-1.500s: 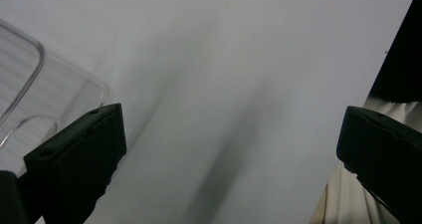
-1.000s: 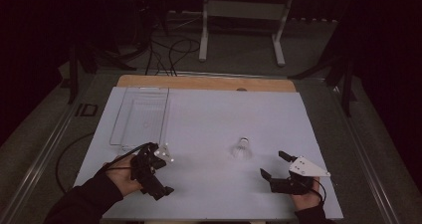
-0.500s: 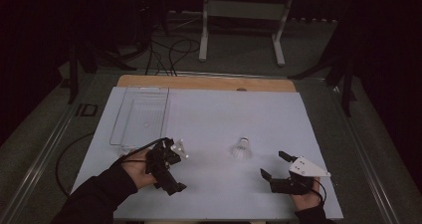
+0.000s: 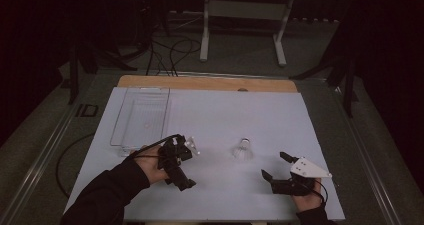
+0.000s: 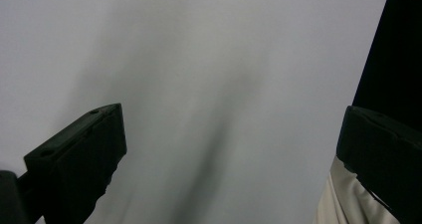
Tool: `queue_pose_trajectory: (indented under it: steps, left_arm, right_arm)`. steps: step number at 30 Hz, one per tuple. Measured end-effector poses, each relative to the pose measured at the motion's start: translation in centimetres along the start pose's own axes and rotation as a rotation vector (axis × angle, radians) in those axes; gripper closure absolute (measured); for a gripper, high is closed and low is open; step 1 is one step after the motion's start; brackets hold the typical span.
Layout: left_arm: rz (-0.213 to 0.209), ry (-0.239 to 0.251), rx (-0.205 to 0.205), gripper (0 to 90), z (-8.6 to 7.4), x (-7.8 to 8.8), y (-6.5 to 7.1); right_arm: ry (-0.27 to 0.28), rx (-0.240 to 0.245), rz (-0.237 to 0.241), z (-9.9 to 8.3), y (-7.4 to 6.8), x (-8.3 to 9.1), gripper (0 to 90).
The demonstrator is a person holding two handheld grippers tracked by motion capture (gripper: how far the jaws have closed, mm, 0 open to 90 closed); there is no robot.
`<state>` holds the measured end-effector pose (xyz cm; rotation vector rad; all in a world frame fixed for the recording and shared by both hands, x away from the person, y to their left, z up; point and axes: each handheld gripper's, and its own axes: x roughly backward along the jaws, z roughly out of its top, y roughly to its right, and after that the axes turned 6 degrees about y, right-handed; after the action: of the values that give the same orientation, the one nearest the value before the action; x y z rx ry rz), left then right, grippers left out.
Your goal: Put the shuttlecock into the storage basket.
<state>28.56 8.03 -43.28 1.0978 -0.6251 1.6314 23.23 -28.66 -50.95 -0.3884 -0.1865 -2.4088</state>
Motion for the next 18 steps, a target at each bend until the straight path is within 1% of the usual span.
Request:
queue_pose_trajectory:
  steps: [1,2,7,11,14,15,18]
  left_arm:
    - [0.0,0.0,0.0,0.0,0.0,0.0,0.0]
    - [0.001,-0.004,-0.006,0.0,0.4,-0.2,0.0]
    - [0.004,0.001,0.004,0.0,1.5,-0.3,-0.2]
    - [-0.004,0.004,0.007,0.0,2.1,-0.4,-0.3]
    - [-0.008,-0.001,-0.002,0.0,3.0,-0.5,-0.3]
    - [0.001,0.003,-0.006,0.0,3.3,-0.6,-0.3]
    - [-0.017,0.016,-0.003,0.0,4.0,-0.6,-0.3]
  right_arm:
    - [0.0,0.0,0.0,0.0,0.0,0.0,9.4]
    - [-0.001,-0.001,0.001,0.0,0.0,0.0,9.4]
    - [-0.003,-0.005,0.002,0.0,0.0,0.0,9.4]
    - [-0.004,-0.001,0.003,-0.1,0.1,0.0,9.4]
    - [-0.004,-0.004,0.003,-0.1,0.0,-0.1,9.5]
    - [-0.004,-0.002,0.003,-0.1,0.1,-0.1,9.4]
    - [-0.003,0.0,0.002,-0.1,0.0,-0.1,9.4]
